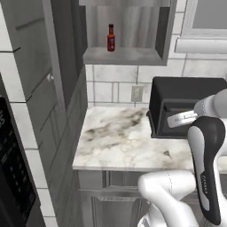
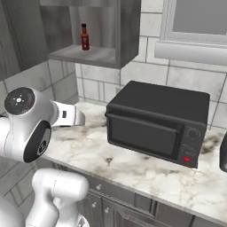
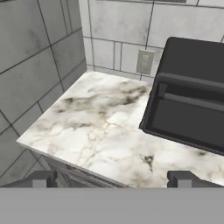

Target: Take 2 condiments from the cabinet and move them on the counter near the stove.Make sure the condiments are lined up with each other, next to each other.

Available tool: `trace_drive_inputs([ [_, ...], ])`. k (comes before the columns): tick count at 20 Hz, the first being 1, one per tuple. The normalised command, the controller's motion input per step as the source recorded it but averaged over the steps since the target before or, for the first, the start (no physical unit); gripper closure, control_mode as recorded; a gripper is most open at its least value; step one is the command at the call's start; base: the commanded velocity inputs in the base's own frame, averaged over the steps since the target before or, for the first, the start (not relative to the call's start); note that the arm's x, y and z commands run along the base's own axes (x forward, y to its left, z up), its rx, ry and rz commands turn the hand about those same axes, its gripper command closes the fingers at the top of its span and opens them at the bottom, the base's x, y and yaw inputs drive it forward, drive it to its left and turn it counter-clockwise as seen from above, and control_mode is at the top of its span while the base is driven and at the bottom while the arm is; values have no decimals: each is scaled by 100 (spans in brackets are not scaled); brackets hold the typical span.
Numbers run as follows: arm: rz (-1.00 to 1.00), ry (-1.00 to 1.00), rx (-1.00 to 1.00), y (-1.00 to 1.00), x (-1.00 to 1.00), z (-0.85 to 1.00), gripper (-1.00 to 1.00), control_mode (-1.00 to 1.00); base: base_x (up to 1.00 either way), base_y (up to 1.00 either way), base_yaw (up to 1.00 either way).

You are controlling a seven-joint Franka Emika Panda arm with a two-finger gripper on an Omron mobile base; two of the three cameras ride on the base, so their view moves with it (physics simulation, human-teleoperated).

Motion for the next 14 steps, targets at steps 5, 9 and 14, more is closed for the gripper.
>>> trace_drive_inputs([
  [5, 0, 0, 0, 0, 0, 0, -100, 100, 52, 38, -12],
  [9, 0, 0, 0, 0, 0, 0, -100, 100, 42, 36, -13],
  [14, 0, 0, 0, 0, 0, 0, -100, 100, 37, 38, -13],
])
